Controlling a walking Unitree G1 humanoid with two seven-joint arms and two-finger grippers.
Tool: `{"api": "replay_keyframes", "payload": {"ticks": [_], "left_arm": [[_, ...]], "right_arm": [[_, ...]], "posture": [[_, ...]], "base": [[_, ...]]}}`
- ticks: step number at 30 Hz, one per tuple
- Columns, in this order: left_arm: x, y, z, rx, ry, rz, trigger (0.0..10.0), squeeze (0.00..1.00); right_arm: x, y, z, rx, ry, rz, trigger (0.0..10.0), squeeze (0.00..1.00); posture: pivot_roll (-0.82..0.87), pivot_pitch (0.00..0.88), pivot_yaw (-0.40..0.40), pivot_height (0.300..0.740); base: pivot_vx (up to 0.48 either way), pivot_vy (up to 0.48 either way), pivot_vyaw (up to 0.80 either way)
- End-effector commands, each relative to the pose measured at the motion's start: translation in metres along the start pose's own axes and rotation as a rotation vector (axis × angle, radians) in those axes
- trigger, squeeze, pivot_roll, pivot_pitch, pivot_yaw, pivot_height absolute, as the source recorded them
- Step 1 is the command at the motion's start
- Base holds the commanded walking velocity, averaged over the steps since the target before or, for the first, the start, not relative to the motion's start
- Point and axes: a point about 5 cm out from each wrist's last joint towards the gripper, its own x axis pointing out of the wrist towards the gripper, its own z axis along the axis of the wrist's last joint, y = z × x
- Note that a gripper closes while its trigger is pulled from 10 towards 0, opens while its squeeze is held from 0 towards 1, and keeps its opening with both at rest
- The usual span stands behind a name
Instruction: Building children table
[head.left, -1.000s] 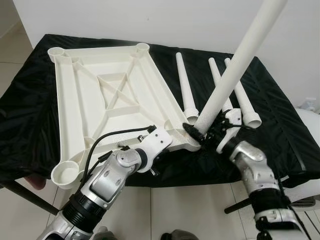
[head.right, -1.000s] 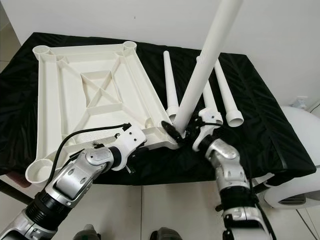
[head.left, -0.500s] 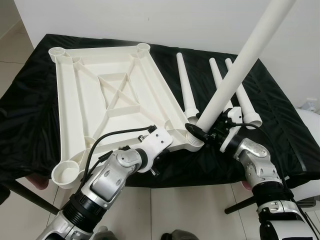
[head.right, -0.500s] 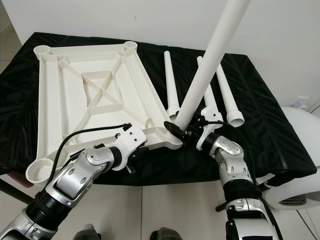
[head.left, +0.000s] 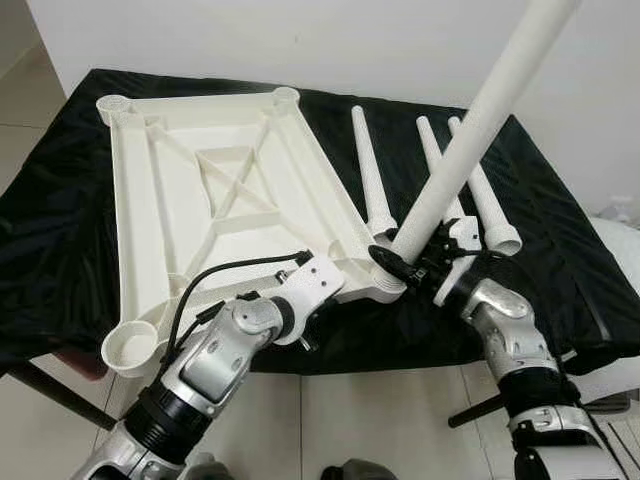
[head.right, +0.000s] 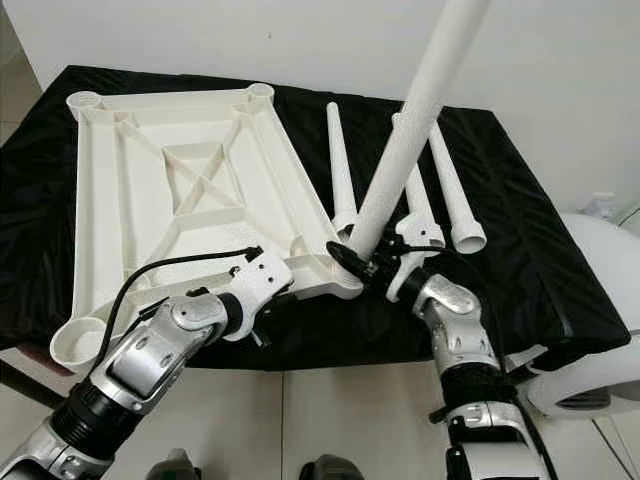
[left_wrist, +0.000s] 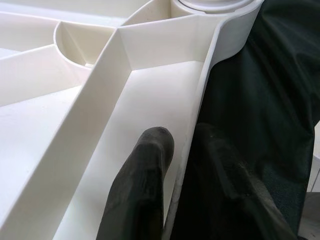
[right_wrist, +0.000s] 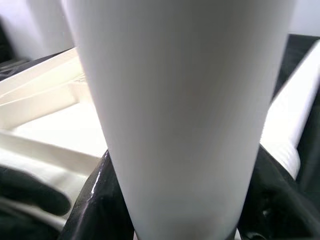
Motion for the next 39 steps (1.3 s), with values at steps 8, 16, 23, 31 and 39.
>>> {"api": "replay_keyframes", "payload": {"ticks": [8, 16, 23, 31, 39], "left_arm": [[0.003, -0.014, 0.001, -0.006, -0.007, -0.1, 10.0, 0.0], [0.002, -0.015, 0.001, -0.007, -0.006, -0.104, 10.0, 0.0], [0.002, -0.015, 0.001, -0.007, -0.008, -0.104, 10.0, 0.0], [0.003, -0.015, 0.003, -0.011, -0.014, -0.103, 10.0, 0.0], [0.004, -0.017, 0.002, -0.01, -0.014, -0.104, 10.0, 0.0]], "right_arm": [[0.007, 0.006, -0.008, 0.025, 0.029, -0.209, 10.0, 0.0], [0.02, 0.024, -0.004, 0.099, -0.013, -0.415, 10.0, 0.0], [0.026, 0.032, 0.004, 0.151, -0.066, -0.513, 10.0, 0.0], [0.032, 0.042, 0.007, 0.076, -0.041, -0.7, 10.0, 0.0], [0.026, 0.042, 0.005, 0.136, -0.046, -0.66, 10.0, 0.0]], "posture": [[0.01, 0.024, -0.086, 0.74], [0.01, 0.027, -0.085, 0.74], [0.01, 0.027, -0.088, 0.74], [0.01, 0.025, -0.092, 0.74], [0.01, 0.015, -0.097, 0.74]], "base": [[0.0, 0.0, 0.0], [0.0, 0.0, 0.0], [0.0, 0.0, 0.0], [0.0, 0.0, 0.0], [0.0, 0.0, 0.0]]}}
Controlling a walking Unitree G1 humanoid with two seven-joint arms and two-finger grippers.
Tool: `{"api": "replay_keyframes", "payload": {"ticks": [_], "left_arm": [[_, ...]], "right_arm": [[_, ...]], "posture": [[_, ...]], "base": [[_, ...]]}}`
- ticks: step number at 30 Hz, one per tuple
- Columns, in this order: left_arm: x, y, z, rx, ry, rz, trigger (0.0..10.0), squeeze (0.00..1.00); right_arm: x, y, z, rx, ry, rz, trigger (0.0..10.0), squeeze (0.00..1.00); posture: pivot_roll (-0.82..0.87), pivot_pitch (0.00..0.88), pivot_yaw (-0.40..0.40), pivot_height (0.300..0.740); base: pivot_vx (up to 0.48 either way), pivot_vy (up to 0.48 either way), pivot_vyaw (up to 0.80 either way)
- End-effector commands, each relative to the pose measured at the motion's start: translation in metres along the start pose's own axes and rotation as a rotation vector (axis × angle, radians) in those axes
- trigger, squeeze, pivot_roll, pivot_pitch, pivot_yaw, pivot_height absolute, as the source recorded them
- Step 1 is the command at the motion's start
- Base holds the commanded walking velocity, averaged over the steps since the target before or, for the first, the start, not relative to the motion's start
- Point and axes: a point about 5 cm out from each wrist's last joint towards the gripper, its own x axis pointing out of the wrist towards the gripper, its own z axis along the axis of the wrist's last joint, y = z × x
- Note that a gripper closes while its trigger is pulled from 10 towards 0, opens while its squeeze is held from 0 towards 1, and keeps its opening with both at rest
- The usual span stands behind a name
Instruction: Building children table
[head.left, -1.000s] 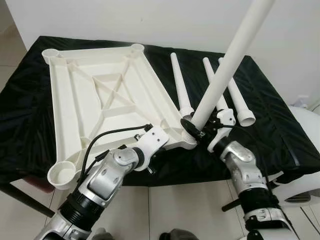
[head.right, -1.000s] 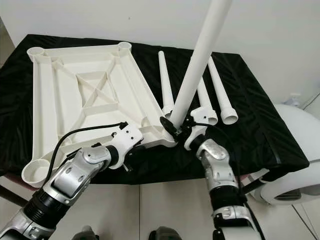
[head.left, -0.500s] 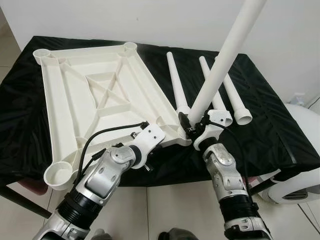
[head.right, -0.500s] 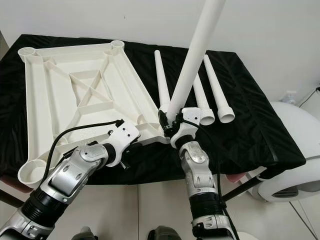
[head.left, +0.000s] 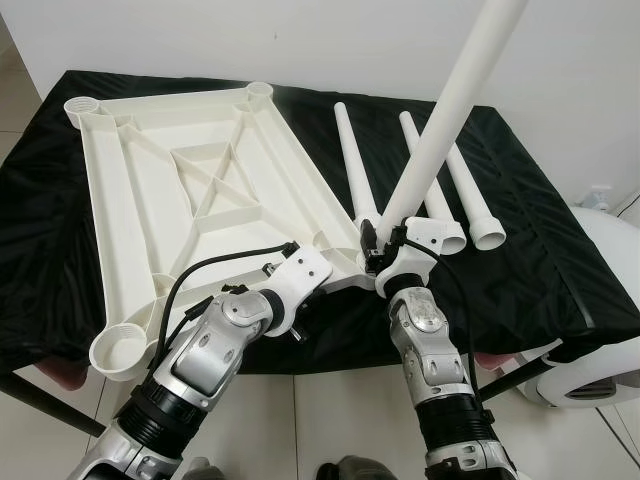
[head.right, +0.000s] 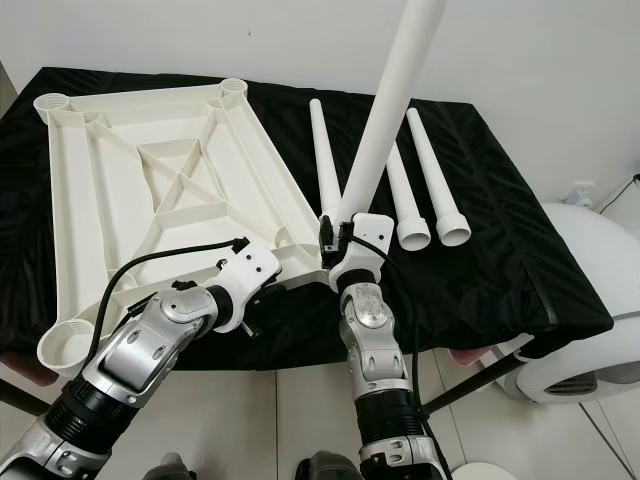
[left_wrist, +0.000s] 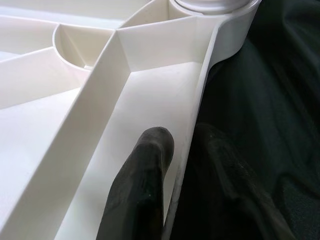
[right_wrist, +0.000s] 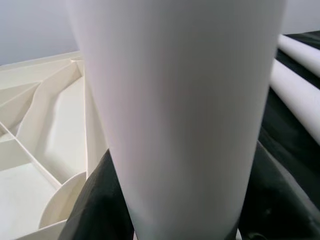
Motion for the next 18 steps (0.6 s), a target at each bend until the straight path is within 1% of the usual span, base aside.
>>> {"api": "replay_keyframes", "payload": {"ticks": [1, 4, 8, 9, 10, 11, 12, 13, 14, 17, 18], "left_arm": [[0.007, -0.027, 0.002, 0.008, -0.014, -0.15, 10.0, 0.0], [0.007, -0.027, 0.002, 0.008, -0.014, -0.151, 10.0, 0.0], [0.008, -0.029, 0.002, 0.007, -0.014, -0.153, 10.0, 0.0], [0.008, -0.029, 0.002, 0.007, -0.014, -0.153, 10.0, 0.0], [0.008, -0.029, 0.001, 0.007, -0.014, -0.153, 10.0, 0.0], [0.008, -0.029, 0.001, 0.007, -0.014, -0.154, 10.0, 0.0], [0.008, -0.029, 0.001, 0.007, -0.014, -0.154, 10.0, 0.0], [0.008, -0.029, 0.001, 0.008, -0.013, -0.155, 10.0, 0.0], [0.008, -0.029, 0.001, 0.008, -0.013, -0.155, 10.0, 0.0], [0.008, -0.029, 0.001, 0.013, -0.014, -0.158, 10.0, 0.0], [0.008, -0.029, 0.001, 0.013, -0.014, -0.158, 10.0, 0.0]], "right_arm": [[-0.002, -0.005, 0.0, 0.058, 0.007, 0.017, 10.0, 1.0], [-0.004, -0.006, 0.001, 0.059, -0.005, 0.024, 10.0, 1.0], [-0.005, -0.018, 0.004, 0.04, -0.024, 0.059, 10.0, 1.0], [-0.005, -0.018, 0.004, 0.04, -0.024, 0.059, 10.0, 1.0], [-0.005, -0.021, 0.007, 0.039, -0.037, 0.087, 10.0, 1.0], [-0.005, -0.024, 0.009, 0.037, -0.043, 0.119, 10.0, 0.51], [-0.005, -0.024, 0.009, 0.037, -0.043, 0.119, 10.0, 0.51], [-0.005, -0.026, 0.011, 0.035, -0.051, 0.168, 10.0, 0.0], [-0.005, -0.026, 0.011, 0.035, -0.051, 0.168, 10.0, 0.0], [-0.008, -0.036, 0.013, 0.003, -0.038, 0.312, 10.0, 0.0], [-0.008, -0.036, 0.013, 0.003, -0.038, 0.312, 10.0, 0.0]], "posture": [[0.01, 0.014, -0.098, 0.74], [0.01, 0.013, -0.1, 0.74], [0.0, 0.007, -0.103, 0.74], [0.0, 0.007, -0.103, 0.74], [0.0, 0.007, -0.103, 0.74], [0.0, 0.007, -0.103, 0.74], [0.0, 0.007, -0.103, 0.74], [0.0, 0.004, -0.103, 0.74], [0.0, 0.004, -0.103, 0.74], [0.0, 0.0, -0.1, 0.74], [0.0, 0.0, -0.1, 0.74]], "base": [[0.0, 0.0, 0.0], [0.0, 0.0, 0.0], [0.0, 0.0, 0.0], [0.0, 0.0, 0.0], [0.0, 0.0, 0.0], [0.0, 0.0, 0.0], [0.0, 0.0, 0.0], [0.0, 0.0, 0.0], [0.0, 0.0, 0.0], [0.0, 0.0, 0.0], [0.0, 0.0, 0.0]]}}
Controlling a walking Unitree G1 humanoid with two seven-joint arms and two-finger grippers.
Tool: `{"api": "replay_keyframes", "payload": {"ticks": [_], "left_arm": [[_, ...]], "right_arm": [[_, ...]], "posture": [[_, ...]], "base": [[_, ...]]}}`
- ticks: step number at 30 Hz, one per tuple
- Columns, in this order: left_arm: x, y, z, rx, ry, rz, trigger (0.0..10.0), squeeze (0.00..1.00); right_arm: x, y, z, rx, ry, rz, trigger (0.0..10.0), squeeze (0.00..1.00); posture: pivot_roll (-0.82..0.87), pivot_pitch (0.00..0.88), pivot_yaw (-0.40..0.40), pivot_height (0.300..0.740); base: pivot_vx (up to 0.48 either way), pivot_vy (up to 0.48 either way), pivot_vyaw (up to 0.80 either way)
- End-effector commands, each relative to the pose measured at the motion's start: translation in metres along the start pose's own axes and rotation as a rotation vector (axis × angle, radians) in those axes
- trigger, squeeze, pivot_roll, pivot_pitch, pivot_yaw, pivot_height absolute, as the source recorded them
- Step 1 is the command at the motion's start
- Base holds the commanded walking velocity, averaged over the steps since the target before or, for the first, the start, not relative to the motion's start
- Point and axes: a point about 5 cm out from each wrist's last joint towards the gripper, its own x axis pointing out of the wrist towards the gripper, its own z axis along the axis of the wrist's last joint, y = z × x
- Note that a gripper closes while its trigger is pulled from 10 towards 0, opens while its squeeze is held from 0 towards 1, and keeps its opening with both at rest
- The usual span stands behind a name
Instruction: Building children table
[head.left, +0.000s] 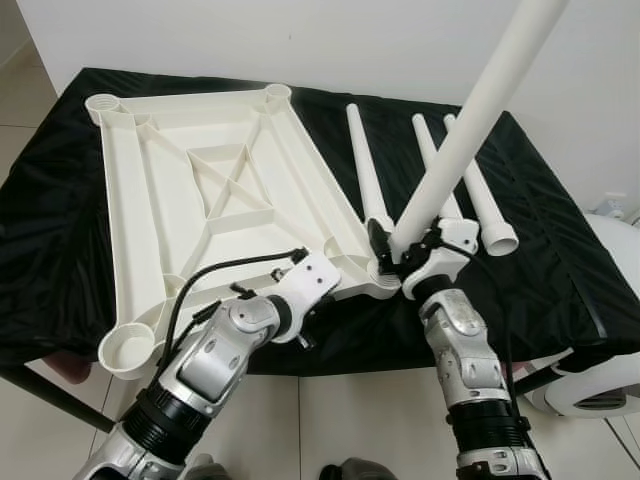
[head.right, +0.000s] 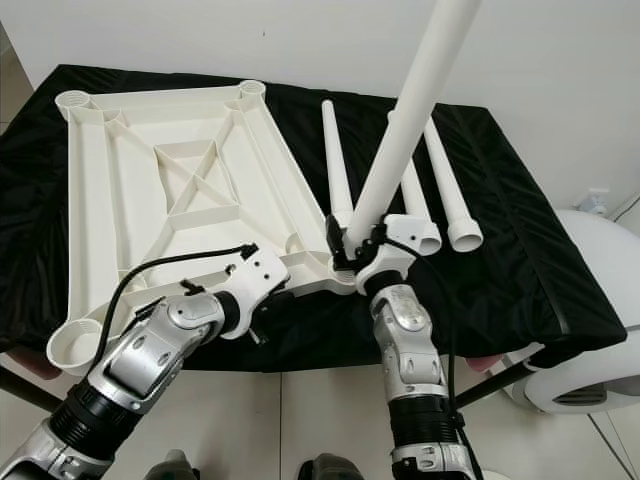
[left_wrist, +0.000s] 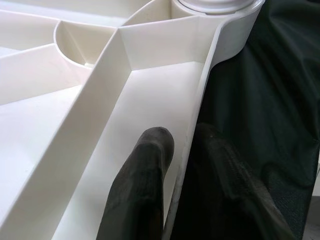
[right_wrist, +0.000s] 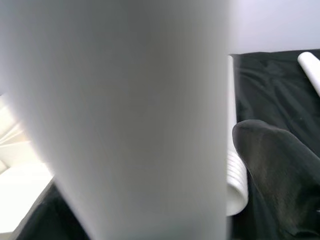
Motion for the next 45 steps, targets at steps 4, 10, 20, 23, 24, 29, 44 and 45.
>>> {"api": "replay_keyframes", "payload": {"ticks": [4, 10, 20, 23, 24, 29, 44, 45], "left_arm": [[0.006, -0.017, 0.0, 0.005, -0.006, -0.117, 10.0, 0.0], [0.007, -0.017, 0.0, 0.011, -0.006, -0.122, 10.0, 0.0], [0.008, -0.016, 0.002, 0.013, -0.01, -0.123, 10.0, 0.0], [0.008, -0.015, 0.002, 0.013, -0.01, -0.117, 10.0, 0.0], [0.008, -0.014, 0.002, 0.012, -0.01, -0.112, 10.0, 0.0], [0.007, -0.012, 0.002, 0.008, -0.01, -0.105, 10.0, 0.0], [0.007, -0.012, 0.003, 0.002, -0.013, -0.1, 10.0, 0.0], [0.007, -0.012, 0.003, 0.002, -0.013, -0.1, 10.0, 0.0]], "right_arm": [[-0.008, -0.01, 0.001, -0.035, 0.035, 0.202, 10.0, 0.0], [-0.015, -0.032, 0.002, -0.092, 0.122, 0.37, 10.0, 0.0], [-0.008, -0.045, 0.003, -0.142, 0.158, 0.424, 10.0, 0.0], [-0.004, -0.046, 0.004, -0.144, 0.158, 0.427, 10.0, 0.0], [-0.002, -0.047, 0.003, -0.139, 0.163, 0.437, 10.0, 0.0], [0.001, -0.045, -0.001, -0.115, 0.184, 0.461, 0.0, 0.0], [0.002, -0.035, -0.011, -0.051, 0.188, 0.455, 10.0, 0.0], [0.003, -0.032, -0.01, -0.046, 0.178, 0.443, 10.0, 0.0]], "posture": [[0.0, 0.0, -0.095, 0.74], [-0.01, 0.0, -0.09, 0.74], [-0.01, 0.0, -0.084, 0.74], [-0.01, 0.0, -0.087, 0.74], [-0.01, 0.0, -0.087, 0.74], [-0.01, 0.001, -0.092, 0.74], [-0.01, 0.013, -0.093, 0.74], [-0.01, 0.013, -0.093, 0.74]], "base": [[0.0, 0.0, 0.0], [0.0, 0.0, 0.0], [0.0, 0.0, 0.0], [0.0, 0.0, 0.0], [0.0, 0.0, 0.0], [0.0, 0.0, 0.0], [0.0, 0.0, 0.0], [0.0, 0.0, 0.0]]}}
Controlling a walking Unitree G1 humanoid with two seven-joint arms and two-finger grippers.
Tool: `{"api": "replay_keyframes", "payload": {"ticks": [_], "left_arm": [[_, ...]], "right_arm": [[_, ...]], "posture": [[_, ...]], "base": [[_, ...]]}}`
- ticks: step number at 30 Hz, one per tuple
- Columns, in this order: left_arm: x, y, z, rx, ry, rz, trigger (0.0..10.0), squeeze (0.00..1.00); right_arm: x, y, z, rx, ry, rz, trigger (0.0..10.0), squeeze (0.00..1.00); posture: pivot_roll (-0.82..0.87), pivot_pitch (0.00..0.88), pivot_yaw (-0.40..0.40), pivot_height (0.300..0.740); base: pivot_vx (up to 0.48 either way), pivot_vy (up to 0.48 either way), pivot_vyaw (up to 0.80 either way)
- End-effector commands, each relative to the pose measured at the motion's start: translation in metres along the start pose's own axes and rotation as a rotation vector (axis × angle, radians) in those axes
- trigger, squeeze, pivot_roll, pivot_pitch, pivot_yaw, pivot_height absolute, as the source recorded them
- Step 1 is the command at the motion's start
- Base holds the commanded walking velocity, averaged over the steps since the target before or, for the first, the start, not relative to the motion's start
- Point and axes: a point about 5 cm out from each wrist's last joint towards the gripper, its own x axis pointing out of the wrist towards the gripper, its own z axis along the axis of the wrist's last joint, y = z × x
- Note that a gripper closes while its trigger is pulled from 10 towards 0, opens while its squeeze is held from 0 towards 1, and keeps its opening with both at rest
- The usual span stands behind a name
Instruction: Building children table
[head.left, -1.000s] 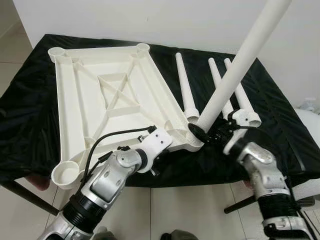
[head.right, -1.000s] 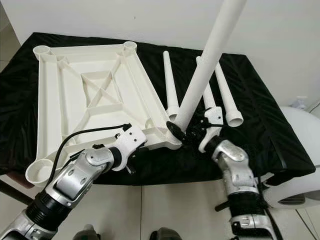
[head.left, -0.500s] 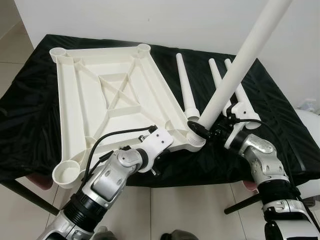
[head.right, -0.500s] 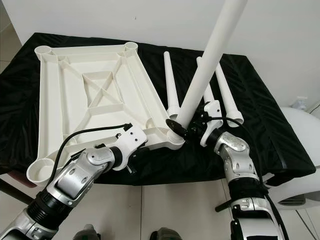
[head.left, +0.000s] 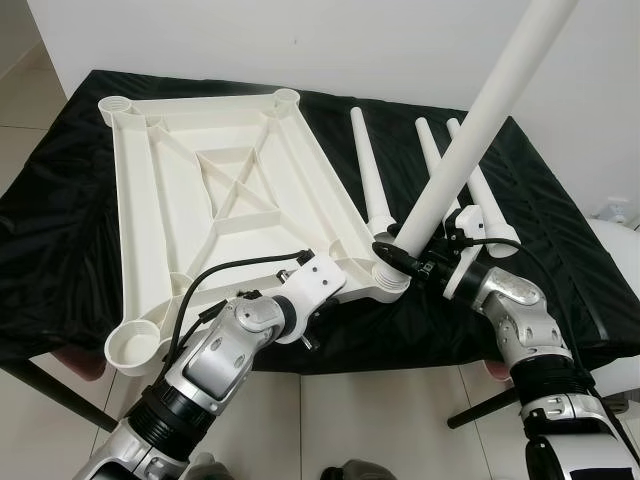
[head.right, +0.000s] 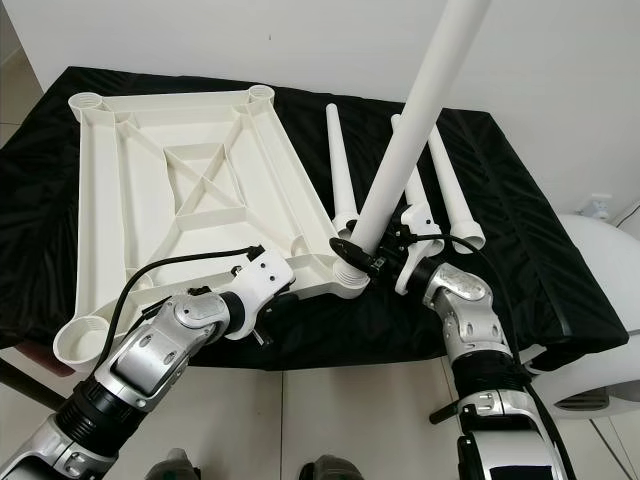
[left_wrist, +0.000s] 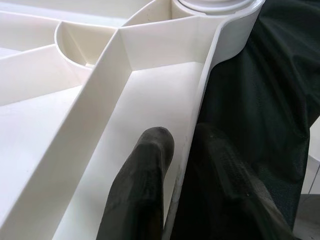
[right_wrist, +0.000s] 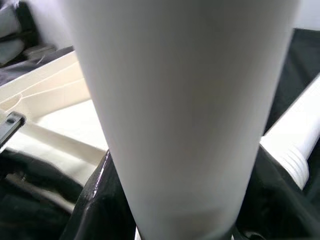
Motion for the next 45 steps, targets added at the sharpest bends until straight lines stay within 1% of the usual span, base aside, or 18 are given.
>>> {"api": "replay_keyframes", "payload": {"ticks": [1, 2, 5, 6, 10, 14, 17, 18, 20, 23, 25, 27, 32, 33, 38, 39, 42, 45], "left_arm": [[0.003, -0.012, 0.003, -0.003, -0.02, -0.089, 10.0, 0.0], [0.003, -0.012, 0.003, -0.003, -0.02, -0.089, 10.0, 0.0], [0.003, -0.013, 0.002, -0.005, -0.018, -0.09, 10.0, 0.0], [0.003, -0.013, 0.002, -0.007, -0.017, -0.09, 10.0, 0.0], [0.003, -0.013, 0.001, -0.008, -0.017, -0.092, 10.0, 0.0], [0.003, -0.013, 0.002, -0.004, -0.017, -0.095, 10.0, 0.0], [0.003, -0.013, 0.002, -0.003, -0.017, -0.095, 10.0, 0.0], [0.003, -0.013, 0.002, -0.003, -0.017, -0.095, 10.0, 0.0], [0.003, -0.013, 0.002, -0.004, -0.017, -0.096, 10.0, 0.0], [0.003, -0.014, 0.002, -0.004, -0.017, -0.097, 10.0, 0.0], [0.003, -0.014, 0.002, -0.004, -0.017, -0.097, 10.0, 0.0], [0.003, -0.014, 0.002, -0.004, -0.017, -0.097, 10.0, 0.0], [0.003, -0.014, 0.002, -0.005, -0.019, -0.094, 10.0, 0.0], [0.004, -0.014, 0.002, -0.005, -0.02, -0.094, 10.0, 0.0], [0.004, -0.015, 0.002, -0.005, -0.02, -0.094, 10.0, 0.0], [0.004, -0.015, 0.002, -0.004, -0.02, -0.095, 10.0, 0.0], [0.004, -0.015, 0.002, -0.003, -0.019, -0.096, 10.0, 0.0], [0.004, -0.016, 0.002, -0.003, -0.018, -0.097, 10.0, 0.0]], "right_arm": [[0.002, 0.004, -0.008, 0.048, 0.014, -0.035, 10.0, 0.0], [0.002, 0.004, -0.008, 0.048, 0.014, -0.035, 10.0, 0.0], [0.013, 0.008, -0.011, 0.074, 0.018, -0.18, 10.0, 0.0], [0.016, 0.011, -0.011, 0.065, 0.015, -0.209, 10.0, 0.0], [0.021, 0.016, -0.009, 0.069, -0.011, -0.27, 10.0, 0.0], [0.031, 0.019, -0.004, 0.102, -0.06, -0.432, 10.0, 0.0], [0.032, 0.019, -0.004, 0.115, -0.058, -0.469, 10.0, 0.0], [0.033, 0.018, -0.004, 0.129, -0.055, -0.524, 10.0, 0.0], [0.035, 0.02, -0.004, 0.118, -0.054, -0.618, 10.0, 0.0], [0.035, 0.021, -0.004, 0.109, -0.045, -0.658, 10.0, 0.0], [0.037, 0.027, -0.003, 0.088, -0.038, -0.717, 10.0, 0.0], [0.037, 0.027, -0.003, 0.088, -0.038, -0.717, 10.0, 0.0], [0.039, 0.035, -0.002, 0.074, -0.038, -0.76, 10.0, 0.0], [0.042, 0.041, -0.001, 0.064, -0.033, -0.779, 10.0, 0.0], [0.042, 0.042, 0.0, 0.065, -0.038, -0.782, 10.0, 0.0], [0.041, 0.042, 0.001, 0.073, -0.048, -0.774, 10.0, 1.0], [0.041, 0.043, 0.002, 0.081, -0.058, -0.759, 10.0, 1.0], [0.037, 0.043, 0.006, 0.084, -0.102, -0.727, 10.0, 1.0]], "posture": [[-0.01, 0.013, -0.093, 0.74], [-0.01, 0.013, -0.093, 0.74], [-0.01, 0.016, -0.095, 0.74], [-0.01, 0.016, -0.093, 0.74], [-0.01, 0.016, -0.09, 0.74], [-0.01, 0.014, -0.087, 0.74], [-0.01, 0.016, -0.087, 0.74], [-0.01, 0.015, -0.086, 0.74], [-0.01, 0.015, -0.087, 0.74], [-0.01, 0.014, -0.089, 0.74], [0.0, 0.012, -0.093, 0.74], [0.0, 0.012, -0.093, 0.74], [0.0, 0.009, -0.097, 0.74], [0.0, 0.001, -0.1, 0.74], [0.0, 0.0, -0.101, 0.74], [0.0, 0.0, -0.101, 0.74], [0.0, 0.0, -0.101, 0.74], [0.0, 0.0, -0.102, 0.74]], "base": [[0.0, 0.0, 0.0], [0.0, 0.0, 0.0], [0.0, 0.0, 0.0], [0.0, 0.0, 0.0], [0.0, 0.0, 0.0], [0.0, 0.0, 0.0], [0.0, 0.0, 0.0], [0.0, 0.0, 0.0], [0.0, 0.0, 0.0], [0.0, 0.0, 0.0], [0.0, 0.0, 0.0], [0.0, 0.0, 0.0], [0.0, 0.0, 0.0], [0.0, 0.0, 0.0], [0.0, 0.0, 0.0], [0.0, 0.0, 0.0], [0.0, 0.0, 0.0], [0.0, 0.0, 0.0]]}}
